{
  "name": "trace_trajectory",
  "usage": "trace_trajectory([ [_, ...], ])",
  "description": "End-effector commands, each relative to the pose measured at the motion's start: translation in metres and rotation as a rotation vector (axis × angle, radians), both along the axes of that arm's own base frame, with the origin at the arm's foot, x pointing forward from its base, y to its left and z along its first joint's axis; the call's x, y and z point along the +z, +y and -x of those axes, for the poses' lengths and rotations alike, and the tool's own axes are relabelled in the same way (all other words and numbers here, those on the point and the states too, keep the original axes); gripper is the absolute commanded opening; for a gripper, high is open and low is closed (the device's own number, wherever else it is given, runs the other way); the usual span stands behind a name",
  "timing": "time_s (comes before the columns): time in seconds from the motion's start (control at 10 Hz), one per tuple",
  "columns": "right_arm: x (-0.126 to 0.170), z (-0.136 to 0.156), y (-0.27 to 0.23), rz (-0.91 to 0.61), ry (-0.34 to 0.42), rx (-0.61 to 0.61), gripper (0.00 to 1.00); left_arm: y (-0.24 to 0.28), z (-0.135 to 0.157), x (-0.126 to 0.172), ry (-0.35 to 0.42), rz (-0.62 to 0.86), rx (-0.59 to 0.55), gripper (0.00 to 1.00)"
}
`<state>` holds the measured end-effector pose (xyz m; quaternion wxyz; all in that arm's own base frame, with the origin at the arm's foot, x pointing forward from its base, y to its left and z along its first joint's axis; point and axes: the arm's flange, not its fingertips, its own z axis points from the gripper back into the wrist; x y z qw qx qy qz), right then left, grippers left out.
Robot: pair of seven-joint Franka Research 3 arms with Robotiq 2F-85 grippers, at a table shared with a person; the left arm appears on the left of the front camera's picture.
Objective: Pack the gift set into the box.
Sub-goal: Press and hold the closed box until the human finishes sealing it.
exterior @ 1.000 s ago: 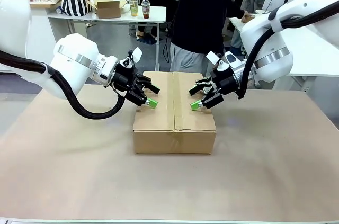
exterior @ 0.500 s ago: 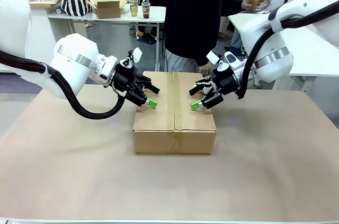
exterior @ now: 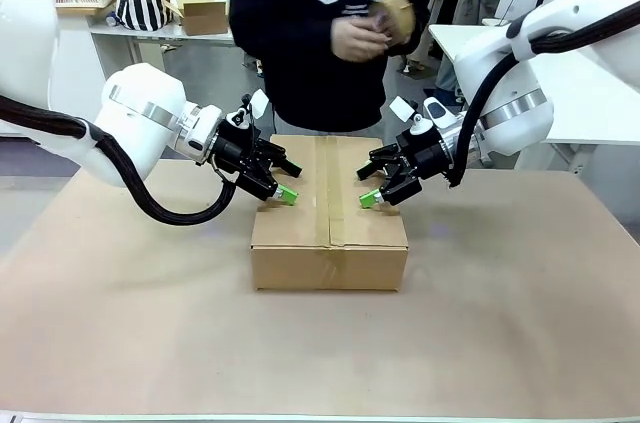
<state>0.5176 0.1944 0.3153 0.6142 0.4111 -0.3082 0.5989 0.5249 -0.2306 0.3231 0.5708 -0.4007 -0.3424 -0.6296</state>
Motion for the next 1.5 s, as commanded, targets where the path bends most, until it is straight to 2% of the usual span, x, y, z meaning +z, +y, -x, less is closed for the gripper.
trace_trajectory([
  [0.0,-0.0036,0.0009,-0.0016,0.007,0.001,-0.007,1.00,0.0003,0.0013,-0.0043,-0.010,0.000,-0.005,1.00],
  [1.4,-0.0036,0.0009,-0.0016,0.007,0.001,-0.007,1.00,0.0003,0.0013,-0.0043,-0.010,0.000,-0.005,1.00],
])
